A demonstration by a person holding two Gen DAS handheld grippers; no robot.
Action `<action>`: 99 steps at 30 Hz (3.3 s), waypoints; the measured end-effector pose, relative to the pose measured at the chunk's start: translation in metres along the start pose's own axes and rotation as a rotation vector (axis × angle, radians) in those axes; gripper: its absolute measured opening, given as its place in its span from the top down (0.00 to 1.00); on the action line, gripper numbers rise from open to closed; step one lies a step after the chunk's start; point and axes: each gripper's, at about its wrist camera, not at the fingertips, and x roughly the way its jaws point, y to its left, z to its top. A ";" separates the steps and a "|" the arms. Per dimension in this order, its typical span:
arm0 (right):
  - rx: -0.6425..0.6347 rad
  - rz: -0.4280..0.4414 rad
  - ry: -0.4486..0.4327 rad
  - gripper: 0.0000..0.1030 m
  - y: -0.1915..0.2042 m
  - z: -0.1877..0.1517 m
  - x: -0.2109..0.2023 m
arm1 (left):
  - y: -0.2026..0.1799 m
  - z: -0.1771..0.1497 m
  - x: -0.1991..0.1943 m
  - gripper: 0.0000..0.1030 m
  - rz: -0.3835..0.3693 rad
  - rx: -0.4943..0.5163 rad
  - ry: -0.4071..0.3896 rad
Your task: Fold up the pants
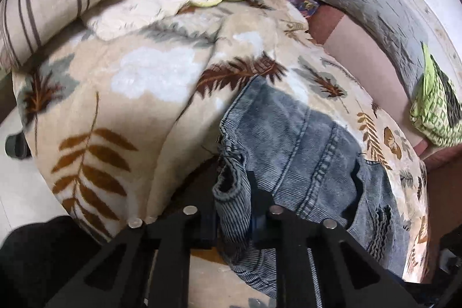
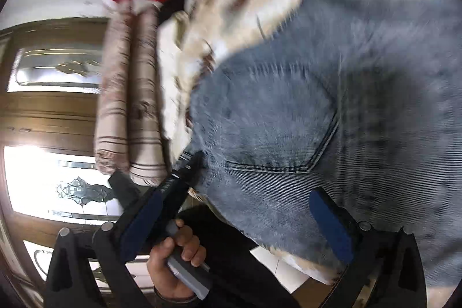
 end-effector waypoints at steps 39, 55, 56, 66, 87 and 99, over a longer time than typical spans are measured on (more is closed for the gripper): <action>0.359 0.105 -0.626 0.01 -0.192 -0.087 -0.228 | -0.323 -0.223 -0.033 0.58 -0.298 1.058 0.174; 0.240 0.045 -0.397 0.01 -0.131 -0.078 -0.167 | -0.184 -0.092 -0.029 0.22 -0.125 0.593 0.093; 0.263 0.024 -0.394 0.01 -0.132 -0.078 -0.164 | -0.185 -0.099 -0.029 0.22 -0.135 0.611 0.097; 0.281 0.056 -0.368 0.01 -0.107 -0.071 -0.155 | -0.173 -0.103 -0.013 0.21 -0.172 0.600 0.098; 0.024 -0.393 -0.382 0.91 -0.065 -0.059 -0.145 | -0.183 -0.090 -0.046 0.16 -0.181 0.597 -0.012; -0.003 -0.473 -0.449 0.75 -0.052 -0.044 -0.171 | -0.187 -0.119 -0.005 0.13 -0.099 0.709 0.050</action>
